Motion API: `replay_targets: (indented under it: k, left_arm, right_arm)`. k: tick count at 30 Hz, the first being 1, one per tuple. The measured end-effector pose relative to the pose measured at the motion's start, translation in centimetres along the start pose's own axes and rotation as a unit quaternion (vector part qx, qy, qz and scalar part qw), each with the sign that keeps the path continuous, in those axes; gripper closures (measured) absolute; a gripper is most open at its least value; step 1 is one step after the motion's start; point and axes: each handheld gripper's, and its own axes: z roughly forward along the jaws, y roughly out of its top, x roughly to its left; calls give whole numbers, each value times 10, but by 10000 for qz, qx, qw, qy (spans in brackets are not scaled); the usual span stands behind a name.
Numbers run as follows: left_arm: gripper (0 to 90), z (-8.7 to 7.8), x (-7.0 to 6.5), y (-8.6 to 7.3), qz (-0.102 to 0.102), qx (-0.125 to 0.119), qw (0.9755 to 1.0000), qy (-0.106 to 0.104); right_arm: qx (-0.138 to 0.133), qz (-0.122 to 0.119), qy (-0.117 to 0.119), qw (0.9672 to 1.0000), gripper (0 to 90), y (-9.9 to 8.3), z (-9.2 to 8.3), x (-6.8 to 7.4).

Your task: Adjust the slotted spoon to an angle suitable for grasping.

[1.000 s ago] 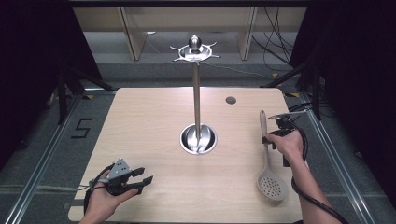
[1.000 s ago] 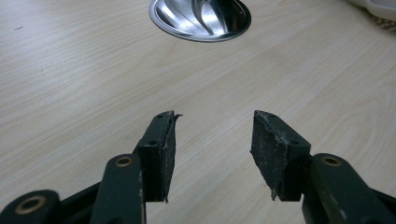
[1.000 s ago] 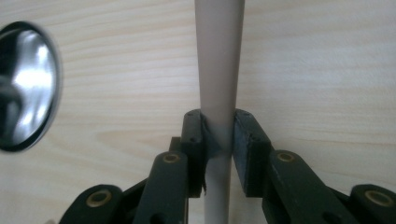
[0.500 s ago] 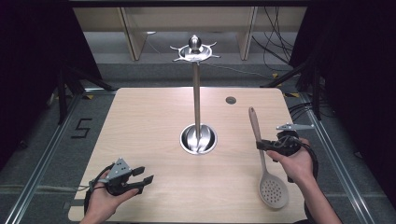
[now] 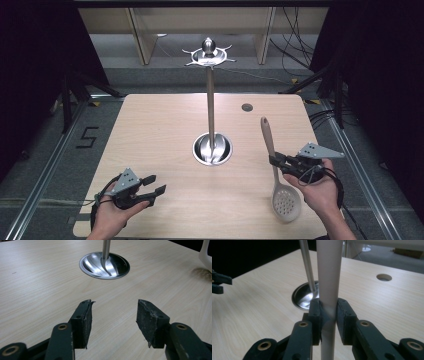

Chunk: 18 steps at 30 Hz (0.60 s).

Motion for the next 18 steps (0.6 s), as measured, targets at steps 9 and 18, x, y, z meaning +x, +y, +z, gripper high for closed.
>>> replay_targets:
  k: [9,18]
  left_arm:
    - [453,-1,3,1,54,-53,10000,34]
    - [462,-1,5,1,-45,-157,9998,114]
  right_arm:
    - [-519,-221,89,9984,760,4,-6,11]
    - [-976,-293,151,9947,760,18,-6,19]
